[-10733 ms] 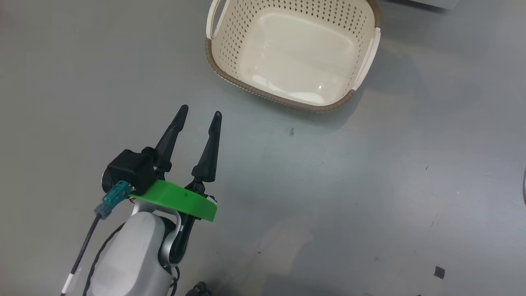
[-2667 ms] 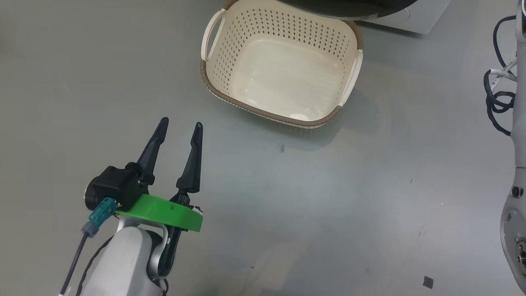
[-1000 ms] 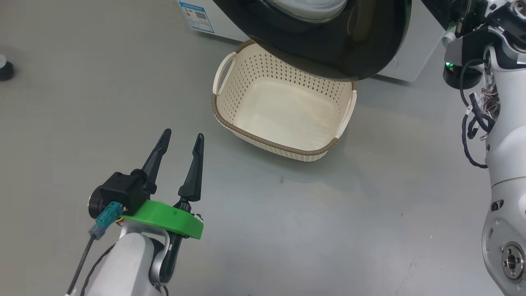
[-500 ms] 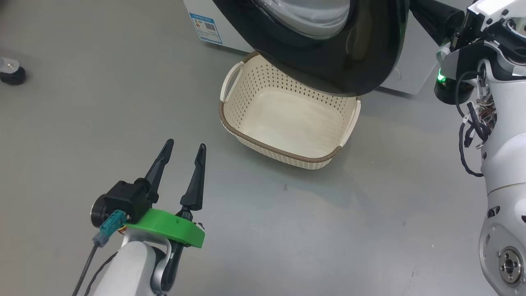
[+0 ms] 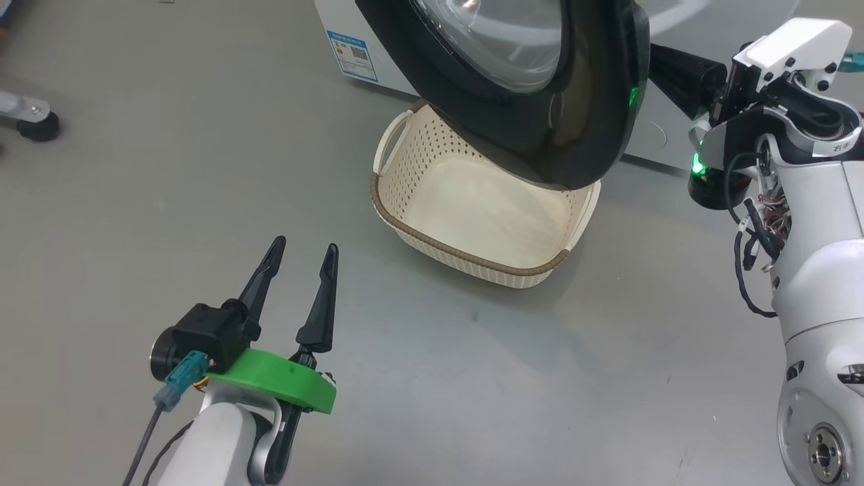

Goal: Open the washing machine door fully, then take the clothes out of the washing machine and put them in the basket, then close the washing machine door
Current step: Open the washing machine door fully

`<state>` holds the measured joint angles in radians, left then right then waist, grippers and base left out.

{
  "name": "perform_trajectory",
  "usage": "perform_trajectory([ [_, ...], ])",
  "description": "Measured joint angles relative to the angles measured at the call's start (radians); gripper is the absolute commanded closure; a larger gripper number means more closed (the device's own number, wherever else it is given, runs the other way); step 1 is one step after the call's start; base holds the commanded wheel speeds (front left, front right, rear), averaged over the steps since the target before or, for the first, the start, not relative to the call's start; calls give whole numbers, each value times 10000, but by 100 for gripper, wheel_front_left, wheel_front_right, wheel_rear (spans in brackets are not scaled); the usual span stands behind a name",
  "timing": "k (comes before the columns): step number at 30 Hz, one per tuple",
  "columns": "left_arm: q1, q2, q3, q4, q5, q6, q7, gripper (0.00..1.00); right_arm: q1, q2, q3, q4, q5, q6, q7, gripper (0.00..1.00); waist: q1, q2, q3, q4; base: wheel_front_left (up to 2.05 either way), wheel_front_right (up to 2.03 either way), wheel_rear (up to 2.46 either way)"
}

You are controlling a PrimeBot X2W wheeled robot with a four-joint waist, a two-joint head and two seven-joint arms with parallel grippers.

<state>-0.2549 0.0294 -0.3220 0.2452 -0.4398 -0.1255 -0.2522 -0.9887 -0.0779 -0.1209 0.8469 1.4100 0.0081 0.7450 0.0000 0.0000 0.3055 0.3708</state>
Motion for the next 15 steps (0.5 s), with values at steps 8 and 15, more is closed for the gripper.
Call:
perform_trajectory([
  [8,132,0,-2,10,13,0,0,0,267,25,305,157,380,-6,268,100,0,0,-278,11,0,0,0],
  [15,151,2,-29,6,13,0,0,0,405,13,825,265,1143,-6,510,100,0,0,-346,85,0,0,0],
])
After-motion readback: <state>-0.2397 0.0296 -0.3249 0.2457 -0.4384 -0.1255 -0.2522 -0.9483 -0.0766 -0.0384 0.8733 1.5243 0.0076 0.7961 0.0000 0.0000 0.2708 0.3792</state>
